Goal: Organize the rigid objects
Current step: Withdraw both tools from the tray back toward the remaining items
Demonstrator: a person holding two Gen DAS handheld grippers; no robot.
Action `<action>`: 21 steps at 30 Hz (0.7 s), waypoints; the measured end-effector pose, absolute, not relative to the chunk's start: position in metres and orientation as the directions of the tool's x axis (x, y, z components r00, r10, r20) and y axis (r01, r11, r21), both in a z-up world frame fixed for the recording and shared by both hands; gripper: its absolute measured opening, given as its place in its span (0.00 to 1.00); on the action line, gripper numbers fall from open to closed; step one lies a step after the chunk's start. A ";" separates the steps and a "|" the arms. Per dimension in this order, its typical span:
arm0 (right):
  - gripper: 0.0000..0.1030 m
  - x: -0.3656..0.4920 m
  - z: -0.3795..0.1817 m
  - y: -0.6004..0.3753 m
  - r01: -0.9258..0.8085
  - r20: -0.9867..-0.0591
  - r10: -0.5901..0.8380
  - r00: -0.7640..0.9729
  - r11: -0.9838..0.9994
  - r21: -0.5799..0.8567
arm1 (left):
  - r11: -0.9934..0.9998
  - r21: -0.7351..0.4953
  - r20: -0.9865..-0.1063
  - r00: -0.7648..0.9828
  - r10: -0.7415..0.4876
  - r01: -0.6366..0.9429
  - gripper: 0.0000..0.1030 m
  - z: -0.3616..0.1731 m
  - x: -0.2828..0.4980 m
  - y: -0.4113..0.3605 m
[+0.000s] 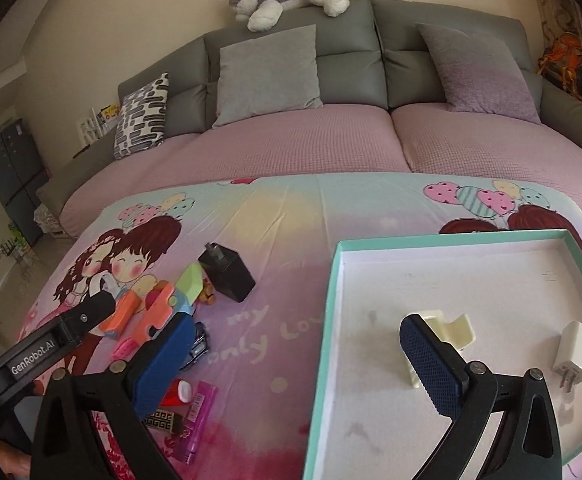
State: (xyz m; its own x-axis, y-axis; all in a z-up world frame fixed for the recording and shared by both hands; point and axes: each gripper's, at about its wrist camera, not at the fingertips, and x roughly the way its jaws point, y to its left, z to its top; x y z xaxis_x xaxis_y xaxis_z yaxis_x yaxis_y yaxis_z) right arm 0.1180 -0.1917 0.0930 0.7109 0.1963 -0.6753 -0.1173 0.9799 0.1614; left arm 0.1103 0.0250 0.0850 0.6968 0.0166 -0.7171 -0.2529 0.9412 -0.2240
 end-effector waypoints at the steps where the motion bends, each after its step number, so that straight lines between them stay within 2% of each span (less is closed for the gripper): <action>1: 1.00 0.119 0.090 -0.184 -0.133 -0.692 0.208 0.692 0.978 0.161 | 0.945 -0.214 -0.729 0.684 0.013 -0.246 0.96 0.084 0.110 0.027; 9: 1.00 0.114 0.072 -0.141 -0.235 -0.766 0.262 0.587 0.961 0.148 | 0.978 -0.064 -0.817 0.573 0.064 -0.200 0.96 0.067 0.111 0.033; 17: 0.99 0.103 0.059 -0.126 -0.255 -0.813 0.229 0.535 0.961 0.103 | 0.967 -0.117 -0.865 0.502 0.014 -0.228 0.96 0.056 0.106 0.048; 21: 0.89 0.101 0.049 -0.117 -0.263 -0.843 0.195 0.502 0.963 0.066 | 0.962 -0.135 -0.885 0.466 -0.011 -0.235 0.96 0.051 0.104 0.051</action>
State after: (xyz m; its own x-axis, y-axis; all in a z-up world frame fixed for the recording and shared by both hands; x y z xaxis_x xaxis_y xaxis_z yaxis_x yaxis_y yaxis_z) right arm 0.1011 -0.1172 0.0490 0.5017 0.1947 -0.8428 -0.2631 0.9625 0.0657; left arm 0.1039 0.0506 0.0505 0.4655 -0.0106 -0.8850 -0.2354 0.9624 -0.1353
